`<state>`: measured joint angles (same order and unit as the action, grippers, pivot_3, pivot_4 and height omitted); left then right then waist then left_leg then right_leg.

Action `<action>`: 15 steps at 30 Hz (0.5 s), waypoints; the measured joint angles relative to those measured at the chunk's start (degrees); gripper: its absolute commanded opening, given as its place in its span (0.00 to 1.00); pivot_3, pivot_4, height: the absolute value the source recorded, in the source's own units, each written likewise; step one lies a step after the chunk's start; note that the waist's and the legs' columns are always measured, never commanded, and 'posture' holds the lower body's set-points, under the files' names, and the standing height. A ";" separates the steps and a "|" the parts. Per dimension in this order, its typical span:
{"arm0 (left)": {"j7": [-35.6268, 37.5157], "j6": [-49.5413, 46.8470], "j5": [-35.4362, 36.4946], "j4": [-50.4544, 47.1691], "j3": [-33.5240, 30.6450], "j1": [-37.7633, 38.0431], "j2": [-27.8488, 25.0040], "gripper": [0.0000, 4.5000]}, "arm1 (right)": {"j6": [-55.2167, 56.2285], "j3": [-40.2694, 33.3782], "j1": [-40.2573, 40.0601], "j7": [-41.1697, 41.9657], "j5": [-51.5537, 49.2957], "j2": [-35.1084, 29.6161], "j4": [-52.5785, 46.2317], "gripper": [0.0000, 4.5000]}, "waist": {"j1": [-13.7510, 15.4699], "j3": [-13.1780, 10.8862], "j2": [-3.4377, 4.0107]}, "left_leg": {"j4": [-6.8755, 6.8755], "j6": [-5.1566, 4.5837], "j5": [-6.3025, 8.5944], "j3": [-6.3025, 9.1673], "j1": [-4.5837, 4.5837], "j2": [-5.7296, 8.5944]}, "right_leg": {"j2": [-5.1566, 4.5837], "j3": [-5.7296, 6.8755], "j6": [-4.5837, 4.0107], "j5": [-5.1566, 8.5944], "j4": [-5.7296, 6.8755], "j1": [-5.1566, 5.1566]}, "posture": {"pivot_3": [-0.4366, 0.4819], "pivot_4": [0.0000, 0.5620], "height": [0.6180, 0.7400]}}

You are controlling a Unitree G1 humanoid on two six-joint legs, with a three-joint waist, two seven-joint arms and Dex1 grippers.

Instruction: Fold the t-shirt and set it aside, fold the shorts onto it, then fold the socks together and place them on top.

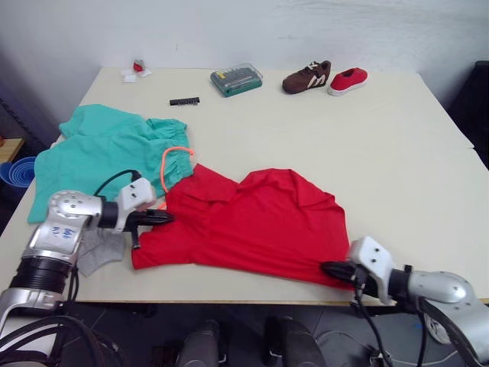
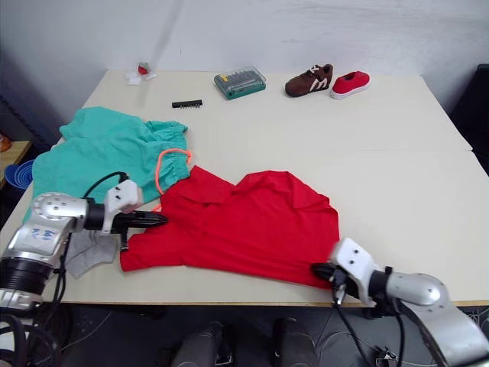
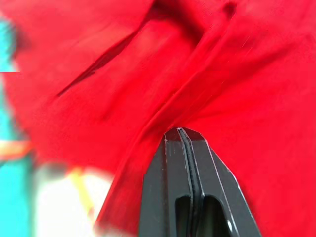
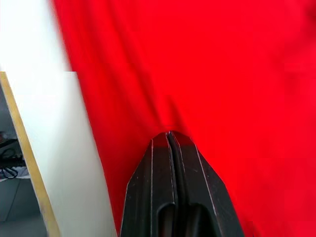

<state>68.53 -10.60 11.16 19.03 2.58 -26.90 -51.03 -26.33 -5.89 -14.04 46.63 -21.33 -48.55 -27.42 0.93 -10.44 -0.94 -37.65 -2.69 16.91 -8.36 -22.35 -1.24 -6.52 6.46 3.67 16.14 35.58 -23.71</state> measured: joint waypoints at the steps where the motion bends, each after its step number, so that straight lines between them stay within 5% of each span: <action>1: 0.58 -0.52 0.64 -0.58 -0.79 0.78 -0.84 0.00 | -0.04 -1.27 -0.89 0.26 -0.44 0.00 0.38 0.01 | -0.08 0.00 0.00 | 0.02 0.01 0.01 0.00 0.01 0.00 | 0.00 -0.01 0.00 0.00 -0.01 0.01 | 0.48 0.27 1.00; 5: 3.82 -4.46 4.56 -8.15 -4.15 6.33 -4.01 0.00 | 0.24 -6.01 -3.18 2.87 -3.22 0.00 -0.88 0.01 | -0.28 -0.03 0.05 | 0.08 0.04 0.03 0.01 0.02 -0.02 | 0.00 -0.02 -0.02 0.01 -0.04 0.00 | 0.48 0.27 1.00; 8: 5.97 -7.26 7.27 -15.35 -5.89 10.41 -6.36 0.13 | 2.55 -8.19 -3.46 4.81 -4.08 -0.16 -5.02 0.00 | -0.41 -0.04 0.07 | 0.21 0.08 0.01 0.01 0.05 -0.03 | 0.00 -0.02 -0.08 0.05 -0.04 -0.02 | 0.48 0.27 1.00; 11: 7.86 -6.92 8.76 -21.24 -7.30 13.63 -8.75 0.31 | 5.13 -8.29 -4.01 6.44 -2.37 -2.00 -6.81 0.12 | -0.73 -0.05 0.08 | 0.33 0.14 -0.03 0.01 0.07 -0.02 | 0.00 -0.01 -0.11 0.07 -0.10 -0.04 | 0.48 0.27 1.00; 15: 8.59 0.00 5.77 -25.60 -7.61 18.62 -10.56 0.58 | 9.04 -7.93 -5.46 8.27 2.37 -4.39 -6.51 0.41 | -0.88 -0.08 0.13 | 0.47 0.33 -0.14 0.00 0.08 0.00 | 0.00 -0.01 -0.14 0.09 -0.18 -0.07 | 0.48 0.27 1.00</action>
<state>77.12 -10.59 16.93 -6.57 -5.03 -8.28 -61.59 -17.30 -13.81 -19.49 54.90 -18.96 -52.94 -33.94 0.05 -10.52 -0.82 -37.18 -2.36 16.78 -8.36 -22.28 -1.24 -6.52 6.45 3.52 16.23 35.40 -23.78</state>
